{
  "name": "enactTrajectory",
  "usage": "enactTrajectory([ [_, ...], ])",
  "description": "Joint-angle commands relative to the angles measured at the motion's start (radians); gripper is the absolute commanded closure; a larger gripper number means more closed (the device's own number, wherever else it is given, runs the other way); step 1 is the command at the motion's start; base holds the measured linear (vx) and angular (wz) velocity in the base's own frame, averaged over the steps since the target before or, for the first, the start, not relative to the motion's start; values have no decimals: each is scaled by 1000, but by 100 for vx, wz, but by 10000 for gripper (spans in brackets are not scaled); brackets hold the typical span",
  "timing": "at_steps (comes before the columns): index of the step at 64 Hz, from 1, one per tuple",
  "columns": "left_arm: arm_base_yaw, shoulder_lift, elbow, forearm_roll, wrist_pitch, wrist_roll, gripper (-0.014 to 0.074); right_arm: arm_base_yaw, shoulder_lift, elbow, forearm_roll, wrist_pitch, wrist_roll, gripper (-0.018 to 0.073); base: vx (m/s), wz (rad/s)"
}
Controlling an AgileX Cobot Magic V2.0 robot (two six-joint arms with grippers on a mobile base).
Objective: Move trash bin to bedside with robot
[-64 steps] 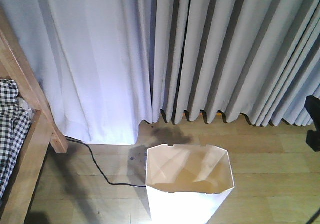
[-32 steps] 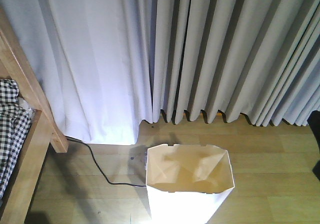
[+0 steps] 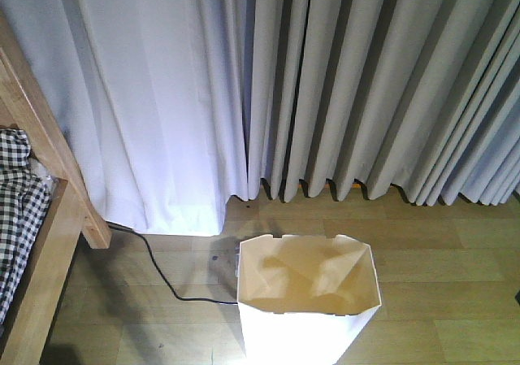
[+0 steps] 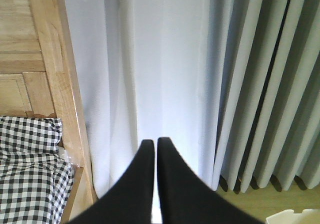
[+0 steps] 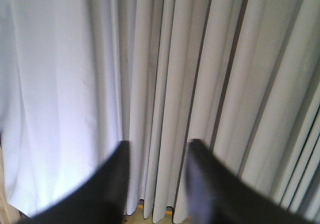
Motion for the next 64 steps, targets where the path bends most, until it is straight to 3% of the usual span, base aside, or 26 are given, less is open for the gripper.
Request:
enactTrajectory([
  [1, -2, -14, 19, -3, -69, -4, 602, -2, 16, -28, -1, -91, -2, 541, 0, 0],
  [3, -2, -14, 19, -3, -69, -4, 602, -2, 16, -28, 1, -93, 0, 575, 0, 0],
  [36, -2, -14, 19, -3, -69, -4, 602, -2, 16, -19, 7, -96, 0, 568, 0, 0],
  [42, -2, -14, 19, -3, -69, -4, 602, -2, -14, 0, -90, -105, 39, 568, 0, 0],
  [54, -2, -14, 19, -3, -69, -4, 602, -1, -152, 160, -439, -334, 450, 568, 0, 0],
  [64, -2, -14, 19, -3, -69, -4, 602, -1, -243, 302, -552, -400, 549, 568, 0, 0],
])
